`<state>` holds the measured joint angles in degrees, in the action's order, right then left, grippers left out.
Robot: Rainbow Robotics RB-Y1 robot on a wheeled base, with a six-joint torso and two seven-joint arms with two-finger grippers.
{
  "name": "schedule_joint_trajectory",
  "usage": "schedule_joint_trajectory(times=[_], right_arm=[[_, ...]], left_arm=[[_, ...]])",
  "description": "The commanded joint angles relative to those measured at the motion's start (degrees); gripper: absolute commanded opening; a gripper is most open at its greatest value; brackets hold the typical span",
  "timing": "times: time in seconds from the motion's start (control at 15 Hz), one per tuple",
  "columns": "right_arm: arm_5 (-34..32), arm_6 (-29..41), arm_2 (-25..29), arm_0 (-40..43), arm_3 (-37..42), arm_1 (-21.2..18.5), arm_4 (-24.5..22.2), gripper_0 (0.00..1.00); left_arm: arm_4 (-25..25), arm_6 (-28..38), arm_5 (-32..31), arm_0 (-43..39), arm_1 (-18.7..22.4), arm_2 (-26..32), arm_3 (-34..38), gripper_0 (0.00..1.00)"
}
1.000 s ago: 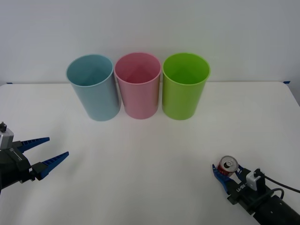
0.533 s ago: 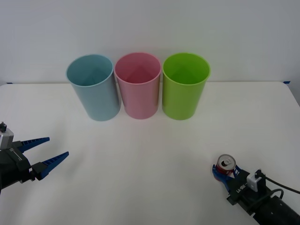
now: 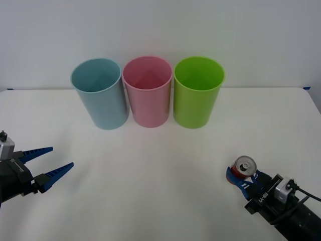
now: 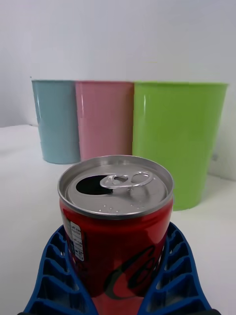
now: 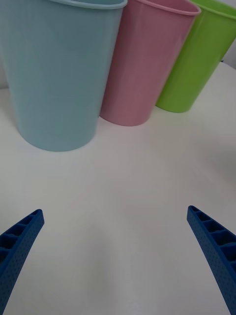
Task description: Put cans in the blue bin and PET bottles in the pink bin and trash in the green bin.
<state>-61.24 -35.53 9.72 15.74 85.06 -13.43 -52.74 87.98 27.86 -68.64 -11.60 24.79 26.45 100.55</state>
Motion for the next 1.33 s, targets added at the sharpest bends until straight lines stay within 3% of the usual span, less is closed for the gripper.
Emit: schedule_joint_trajectory(times=[0.07,0.4,0.67,0.93,1.33], right_arm=[[0.07,0.99,-0.05,0.08,6.43,0.07,-0.17,0.00],[3.49,6.61,-3.57,0.17,18.21,-0.02,-0.17,0.00],[12.90,12.41,-8.49,-2.12,27.09,-0.02,-3.78,0.00],[22.83,19.71,-14.56,-8.80,29.90,-0.02,-8.96,0.00],[38.39,29.90,-24.66,-21.46,27.53,-0.02,-17.13,0.00]], left_arm=[[0.00,0.00,0.00,0.00,0.00,0.00,0.00,1.00],[0.00,0.00,0.00,0.00,0.00,0.00,0.00,1.00],[0.00,0.00,0.00,0.00,0.00,0.00,0.00,1.00],[0.00,0.00,0.00,0.00,0.00,0.00,0.00,1.00],[0.00,0.00,0.00,0.00,0.00,0.00,0.00,1.00]])
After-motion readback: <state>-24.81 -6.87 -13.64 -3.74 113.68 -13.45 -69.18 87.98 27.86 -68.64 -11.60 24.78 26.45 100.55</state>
